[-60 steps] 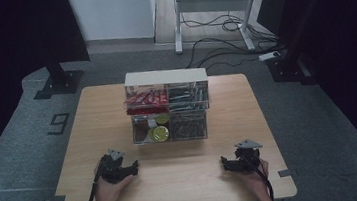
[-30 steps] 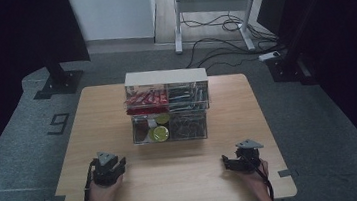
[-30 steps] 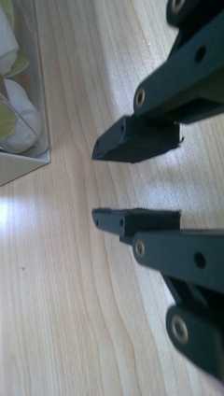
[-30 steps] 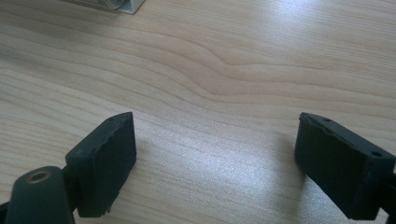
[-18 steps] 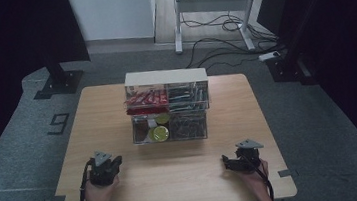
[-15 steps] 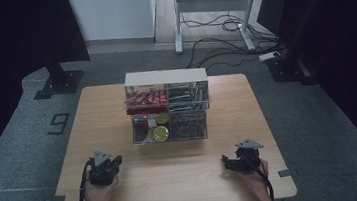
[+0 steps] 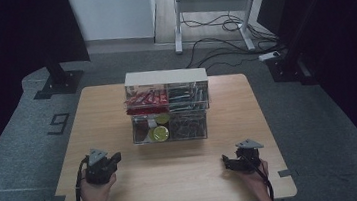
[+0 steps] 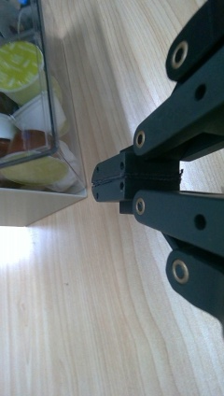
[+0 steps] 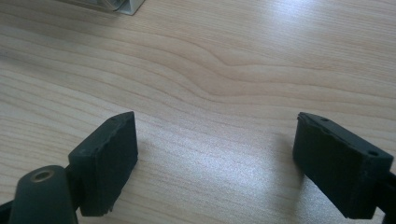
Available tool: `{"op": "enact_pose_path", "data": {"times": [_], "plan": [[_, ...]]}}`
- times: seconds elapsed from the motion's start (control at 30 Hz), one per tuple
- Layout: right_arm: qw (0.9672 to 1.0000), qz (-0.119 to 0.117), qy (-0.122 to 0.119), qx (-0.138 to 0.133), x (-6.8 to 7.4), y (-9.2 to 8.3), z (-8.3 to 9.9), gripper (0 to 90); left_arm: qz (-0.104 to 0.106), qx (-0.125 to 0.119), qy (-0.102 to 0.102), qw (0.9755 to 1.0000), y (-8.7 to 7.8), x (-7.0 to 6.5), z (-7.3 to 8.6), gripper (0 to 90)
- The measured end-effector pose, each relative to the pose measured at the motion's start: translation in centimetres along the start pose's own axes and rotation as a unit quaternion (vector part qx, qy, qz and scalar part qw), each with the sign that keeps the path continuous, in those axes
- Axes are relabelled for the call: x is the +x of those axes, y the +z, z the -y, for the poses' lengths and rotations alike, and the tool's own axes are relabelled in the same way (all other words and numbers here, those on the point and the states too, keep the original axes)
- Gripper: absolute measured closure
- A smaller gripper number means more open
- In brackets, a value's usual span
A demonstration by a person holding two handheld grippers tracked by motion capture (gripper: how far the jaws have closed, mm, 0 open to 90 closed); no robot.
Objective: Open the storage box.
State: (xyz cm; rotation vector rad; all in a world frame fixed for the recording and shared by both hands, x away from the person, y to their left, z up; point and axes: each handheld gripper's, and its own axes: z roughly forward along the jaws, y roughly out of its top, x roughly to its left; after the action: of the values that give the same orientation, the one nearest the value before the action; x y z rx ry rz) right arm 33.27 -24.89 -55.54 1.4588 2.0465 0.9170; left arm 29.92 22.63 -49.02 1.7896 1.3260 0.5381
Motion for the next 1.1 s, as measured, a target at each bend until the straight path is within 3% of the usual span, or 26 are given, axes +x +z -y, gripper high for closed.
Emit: {"op": "enact_pose_path", "data": {"times": [0.53, 0.77, 1.1], "plan": [[1.0, 0.002, 0.0, 0.0, 0.0, 0.0, 0.0, 14.5, 0.018, -0.019, 0.01, 0.9996, -1.1, -0.9, -1.6, 90.0], [1.0, 0.001, 0.001, -0.001, 0.0, 0.0, 0.0, 14.8, 0.044, -0.028, 0.01, 0.9986, -1.4, -1.6, -2.8, 90.0], [1.0, 0.001, 0.001, -0.001, 0.0, 0.0, 0.0, 14.8, 0.06, -0.042, 0.015, 0.9972, -2.4, -2.2, -4.7, 90.0]]}}
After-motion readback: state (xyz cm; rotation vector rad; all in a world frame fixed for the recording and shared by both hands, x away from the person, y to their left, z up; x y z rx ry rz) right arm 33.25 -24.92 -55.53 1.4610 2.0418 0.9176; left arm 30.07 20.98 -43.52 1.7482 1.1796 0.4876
